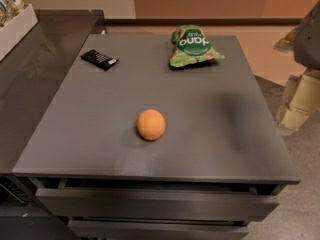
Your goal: Move green rice chip bag near rxbar chocolate
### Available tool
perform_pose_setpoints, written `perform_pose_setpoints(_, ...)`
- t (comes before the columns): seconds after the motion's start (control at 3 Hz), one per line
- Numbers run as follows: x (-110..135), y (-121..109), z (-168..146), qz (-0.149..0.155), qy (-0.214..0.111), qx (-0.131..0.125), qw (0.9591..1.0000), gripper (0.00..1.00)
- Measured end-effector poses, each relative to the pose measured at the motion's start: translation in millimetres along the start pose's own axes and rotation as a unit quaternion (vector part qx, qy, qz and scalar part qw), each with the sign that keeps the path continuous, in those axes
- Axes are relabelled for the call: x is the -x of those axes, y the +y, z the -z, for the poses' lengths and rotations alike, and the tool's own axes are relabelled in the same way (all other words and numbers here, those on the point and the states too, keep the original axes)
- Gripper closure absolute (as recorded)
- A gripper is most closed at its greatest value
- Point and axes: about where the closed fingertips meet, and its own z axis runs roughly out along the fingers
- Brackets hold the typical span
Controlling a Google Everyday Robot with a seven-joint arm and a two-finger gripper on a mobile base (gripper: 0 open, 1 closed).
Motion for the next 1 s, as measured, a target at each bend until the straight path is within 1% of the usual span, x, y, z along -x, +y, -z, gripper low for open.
perform_pose_setpoints(0.33,0.0,-0.1,0.0,0.0,0.0,0.0,1.0,0.0)
perform_pose_setpoints(0.67,1.6,-11.7,-7.9,-0.018,-0.019,-0.005,0.9996,0.0)
perform_pose_setpoints(1.0,1.0,-34.6,-23.1,-0.061,-0.057,-0.016,0.9964,0.0)
